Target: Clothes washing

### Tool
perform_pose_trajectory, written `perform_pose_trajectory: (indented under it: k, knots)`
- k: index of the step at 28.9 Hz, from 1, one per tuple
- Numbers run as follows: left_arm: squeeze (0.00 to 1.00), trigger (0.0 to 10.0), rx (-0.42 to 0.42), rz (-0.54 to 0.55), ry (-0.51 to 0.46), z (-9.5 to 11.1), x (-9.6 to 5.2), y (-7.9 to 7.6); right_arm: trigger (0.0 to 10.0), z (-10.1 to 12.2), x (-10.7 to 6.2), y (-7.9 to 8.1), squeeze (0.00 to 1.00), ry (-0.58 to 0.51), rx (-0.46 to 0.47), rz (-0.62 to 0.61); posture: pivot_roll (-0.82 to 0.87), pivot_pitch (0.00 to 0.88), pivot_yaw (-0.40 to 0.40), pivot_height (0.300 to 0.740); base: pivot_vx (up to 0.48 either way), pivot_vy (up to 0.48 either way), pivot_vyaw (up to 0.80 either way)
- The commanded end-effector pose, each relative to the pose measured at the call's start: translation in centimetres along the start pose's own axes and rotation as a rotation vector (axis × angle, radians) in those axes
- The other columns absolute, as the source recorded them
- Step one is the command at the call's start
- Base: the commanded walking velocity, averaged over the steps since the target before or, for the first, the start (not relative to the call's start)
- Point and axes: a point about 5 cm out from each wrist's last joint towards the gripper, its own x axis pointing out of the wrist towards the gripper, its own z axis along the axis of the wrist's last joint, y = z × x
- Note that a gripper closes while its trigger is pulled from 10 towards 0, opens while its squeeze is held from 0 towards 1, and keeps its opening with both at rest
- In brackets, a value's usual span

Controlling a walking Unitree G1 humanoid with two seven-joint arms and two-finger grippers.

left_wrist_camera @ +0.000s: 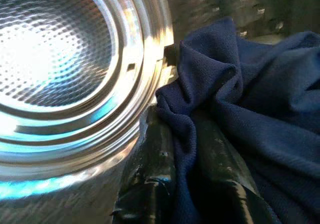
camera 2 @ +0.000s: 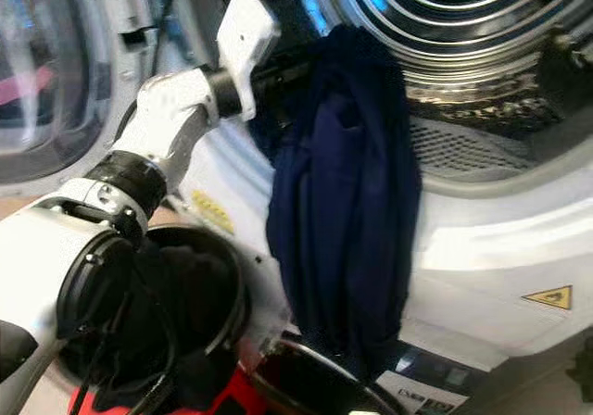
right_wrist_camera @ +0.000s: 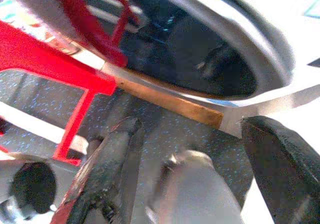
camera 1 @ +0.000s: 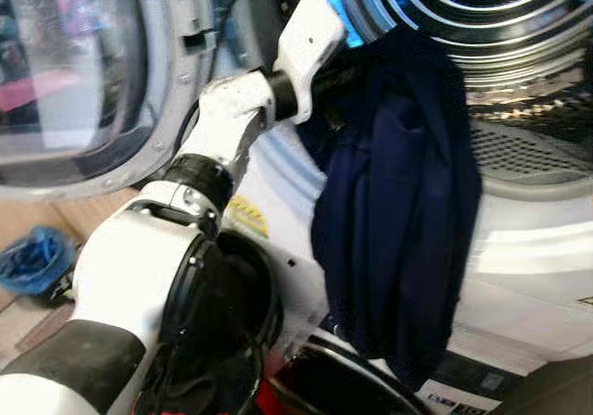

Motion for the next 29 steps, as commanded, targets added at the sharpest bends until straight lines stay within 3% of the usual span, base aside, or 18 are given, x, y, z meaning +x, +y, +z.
perform_pose_trajectory:
  k: [1,2,3,11,16,20,22,26,29]
  knots:
    - [0.00,10.0,-0.031,-0.230,0.037,-0.8,0.5,-2.0,10.0,-0.5,-0.2,-0.4,0.00,0.014,0.012,-0.018,0.08,0.077,0.027,0.740,0.000,0.000,0.00]
    - [0.00,10.0,-0.031,-0.230,0.037,-0.8,0.5,-2.0,10.0,-0.5,-0.2,-0.4,0.00,0.014,0.012,-0.018,0.08,0.077,0.027,0.740,0.000,0.000,0.00]
    - [0.00,10.0,-0.041,-0.358,0.073,-1.5,0.3,-3.1,10.0,-0.5,-0.2,-0.4,0.00,0.014,0.012,-0.017,0.08,0.078,0.027,0.740,0.000,0.000,0.00]
    - [0.00,10.0,-0.086,-0.413,0.063,-1.6,0.3,-3.6,10.0,-0.5,-0.2,-0.3,0.00,0.012,0.005,-0.011,0.08,0.080,0.021,0.740,0.000,0.000,0.00]
    - [0.00,10.0,-0.002,-0.335,0.153,-2.0,0.7,-3.3,10.0,-0.5,-0.2,-0.3,0.00,0.012,0.000,-0.009,0.08,0.080,0.021,0.740,0.000,0.000,0.00]
    - [0.00,10.0,0.034,-0.231,0.178,-1.6,1.3,-2.6,10.0,-0.4,-0.1,-0.4,0.00,0.010,0.000,-0.011,0.08,0.081,0.021,0.740,0.000,0.000,0.00]
    - [0.00,10.0,0.092,-0.154,0.193,-1.0,1.8,-2.0,10.0,-0.5,-0.2,-0.4,0.00,0.014,-0.001,-0.013,0.08,0.080,0.019,0.740,0.000,0.000,0.00]
    - [0.00,10.0,0.111,-0.061,0.173,0.1,2.3,-1.1,10.0,-0.6,-0.2,-0.4,0.00,0.013,-0.001,-0.014,0.07,0.082,0.018,0.740,0.000,0.000,0.00]
    - [0.00,10.0,0.122,0.022,0.103,2.0,2.7,0.0,10.0,-0.5,-0.2,-0.4,0.00,0.009,-0.005,-0.015,0.07,0.082,0.018,0.740,0.000,0.000,0.00]
